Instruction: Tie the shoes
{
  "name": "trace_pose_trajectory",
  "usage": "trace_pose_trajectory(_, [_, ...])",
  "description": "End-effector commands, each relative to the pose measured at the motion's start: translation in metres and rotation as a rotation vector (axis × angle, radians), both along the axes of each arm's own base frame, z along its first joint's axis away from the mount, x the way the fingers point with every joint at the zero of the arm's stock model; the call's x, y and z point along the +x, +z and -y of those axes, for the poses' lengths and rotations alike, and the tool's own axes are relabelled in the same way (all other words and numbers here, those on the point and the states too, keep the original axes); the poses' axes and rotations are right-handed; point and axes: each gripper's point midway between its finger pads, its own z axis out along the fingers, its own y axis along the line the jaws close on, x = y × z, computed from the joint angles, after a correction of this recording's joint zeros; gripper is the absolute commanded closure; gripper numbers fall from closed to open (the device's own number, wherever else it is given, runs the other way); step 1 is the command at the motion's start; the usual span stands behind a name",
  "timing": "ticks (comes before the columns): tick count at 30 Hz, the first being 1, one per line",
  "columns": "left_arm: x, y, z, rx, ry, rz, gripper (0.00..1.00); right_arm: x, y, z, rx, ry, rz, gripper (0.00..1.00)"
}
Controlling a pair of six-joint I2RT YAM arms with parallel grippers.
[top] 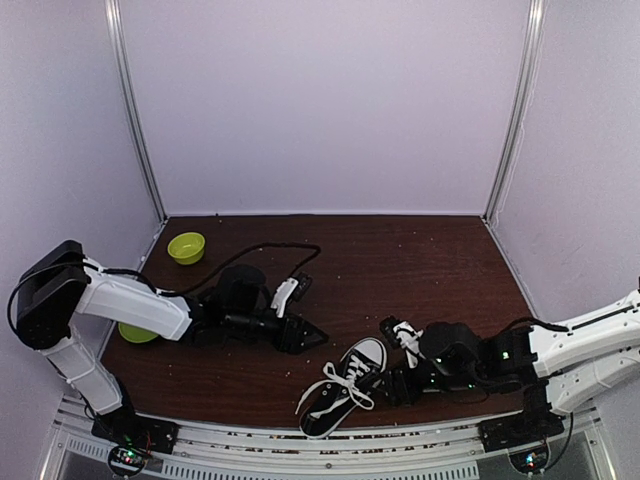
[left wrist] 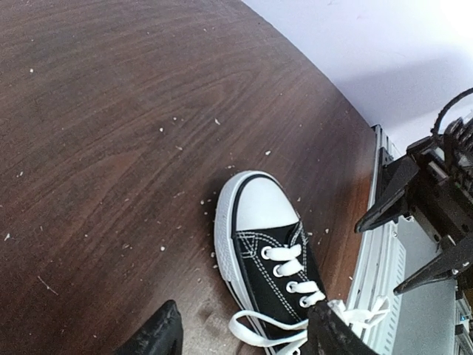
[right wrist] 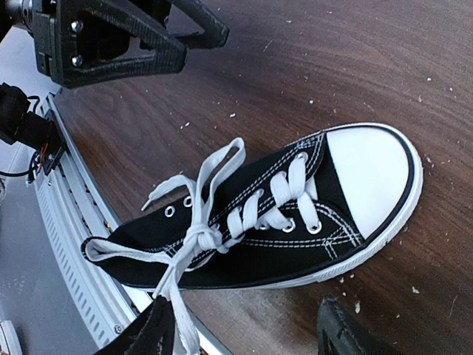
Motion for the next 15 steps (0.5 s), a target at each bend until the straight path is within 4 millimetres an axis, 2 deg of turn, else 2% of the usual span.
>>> trace_pose_trajectory(1, [0.004, -0.002, -0.007, 0.001, 0.032, 0.017, 0.40, 0.005, 0.023, -0.024, 0.079, 0.025, 0.004, 0.36])
trace_pose_trajectory(4, [0.004, -0.005, -0.008, 0.006, 0.035, 0.010, 0.40, 0.003, 0.019, -0.035, 0.055, 0.063, -0.005, 0.43])
trace_pose_trajectory(11, [0.002, -0.010, -0.009, 0.009, 0.034, 0.001, 0.40, -0.004, 0.012, -0.042, -0.003, 0.095, 0.001, 0.45])
trace_pose_trajectory(13, [0.002, -0.011, -0.008, 0.010, 0.031, -0.004, 0.40, -0.003, 0.009, -0.042, -0.027, 0.089, 0.003, 0.51])
trace_pose_trajectory(15, [0.002, -0.012, -0.007, 0.008, 0.027, -0.006, 0.40, -0.002, 0.005, -0.042, -0.048, 0.085, 0.003, 0.63])
